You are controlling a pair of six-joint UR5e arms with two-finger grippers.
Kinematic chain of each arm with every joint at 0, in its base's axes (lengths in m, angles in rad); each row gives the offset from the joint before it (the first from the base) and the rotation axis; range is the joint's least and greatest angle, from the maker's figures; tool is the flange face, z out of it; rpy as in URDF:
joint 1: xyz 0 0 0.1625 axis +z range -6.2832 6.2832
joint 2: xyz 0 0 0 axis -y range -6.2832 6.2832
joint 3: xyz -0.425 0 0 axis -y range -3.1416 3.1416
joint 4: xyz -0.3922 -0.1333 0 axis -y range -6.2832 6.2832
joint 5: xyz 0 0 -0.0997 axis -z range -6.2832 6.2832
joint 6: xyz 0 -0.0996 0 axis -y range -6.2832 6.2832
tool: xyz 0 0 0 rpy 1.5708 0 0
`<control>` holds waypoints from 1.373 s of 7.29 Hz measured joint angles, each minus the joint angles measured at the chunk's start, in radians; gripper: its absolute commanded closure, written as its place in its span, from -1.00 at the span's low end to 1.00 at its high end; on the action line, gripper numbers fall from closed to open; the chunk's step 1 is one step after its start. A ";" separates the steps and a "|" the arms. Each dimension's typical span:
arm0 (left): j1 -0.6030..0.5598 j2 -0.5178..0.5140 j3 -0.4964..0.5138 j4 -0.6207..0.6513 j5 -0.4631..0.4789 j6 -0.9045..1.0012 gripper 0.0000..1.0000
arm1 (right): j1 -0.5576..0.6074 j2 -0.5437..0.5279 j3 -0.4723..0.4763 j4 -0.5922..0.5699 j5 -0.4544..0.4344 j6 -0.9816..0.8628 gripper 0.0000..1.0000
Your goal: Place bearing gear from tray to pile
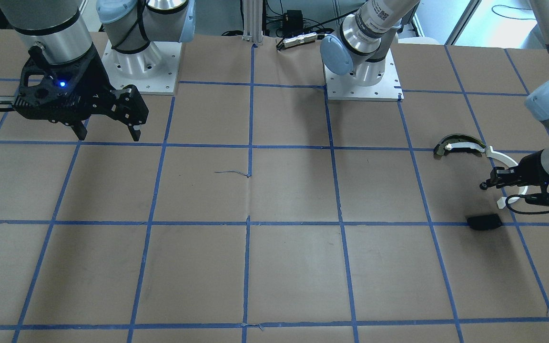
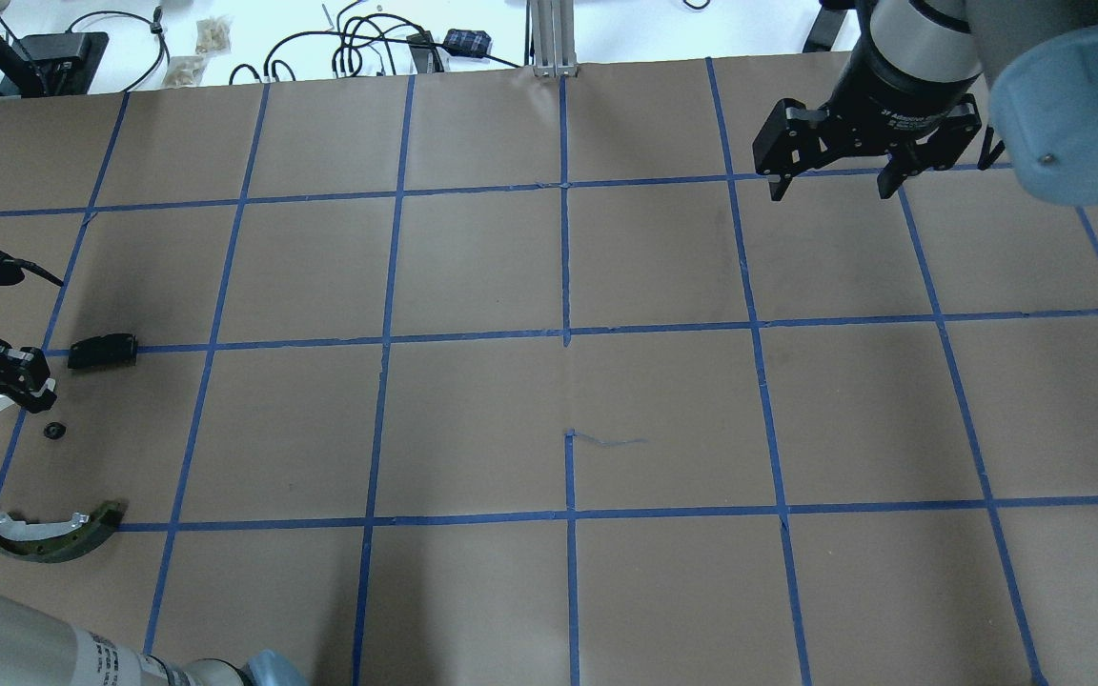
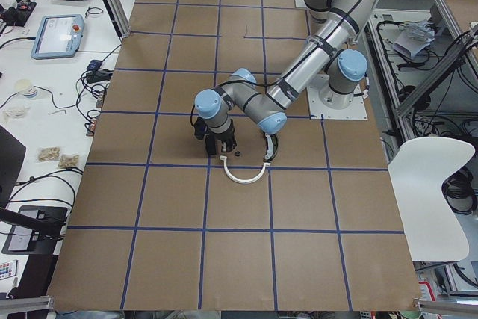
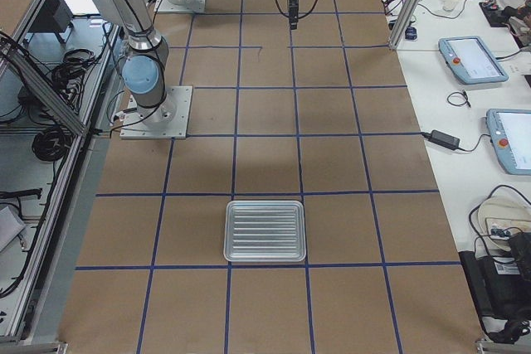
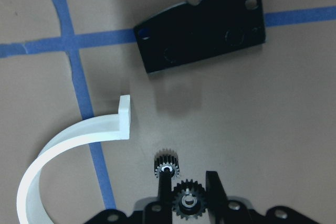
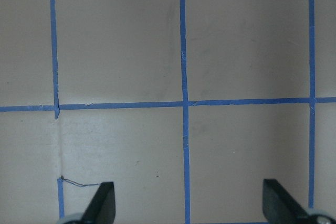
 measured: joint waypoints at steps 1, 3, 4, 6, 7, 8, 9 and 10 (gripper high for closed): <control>0.002 -0.003 -0.011 0.000 0.000 -0.004 1.00 | 0.000 -0.003 0.000 0.005 0.000 0.000 -1.00; 0.002 -0.009 -0.023 0.002 -0.001 -0.012 1.00 | 0.001 -0.001 0.003 0.000 0.001 0.006 -1.00; 0.002 -0.014 -0.023 0.002 -0.001 -0.014 1.00 | 0.001 0.000 0.004 -0.002 0.001 0.007 -1.00; 0.003 -0.018 -0.024 0.002 0.002 -0.015 0.56 | 0.002 0.001 0.004 -0.005 0.002 0.007 -1.00; 0.003 -0.020 -0.024 0.002 0.003 -0.015 0.54 | 0.002 0.003 0.003 -0.007 0.008 0.007 -1.00; 0.003 -0.024 -0.024 0.003 0.003 -0.016 0.18 | 0.002 0.006 0.002 -0.007 0.018 0.005 -1.00; 0.003 -0.028 -0.022 0.004 0.002 -0.017 -0.11 | 0.002 0.007 -0.001 -0.008 0.025 0.004 -1.00; 0.002 -0.031 -0.020 0.005 0.002 -0.018 -0.56 | 0.002 0.008 -0.003 -0.009 0.029 0.005 -1.00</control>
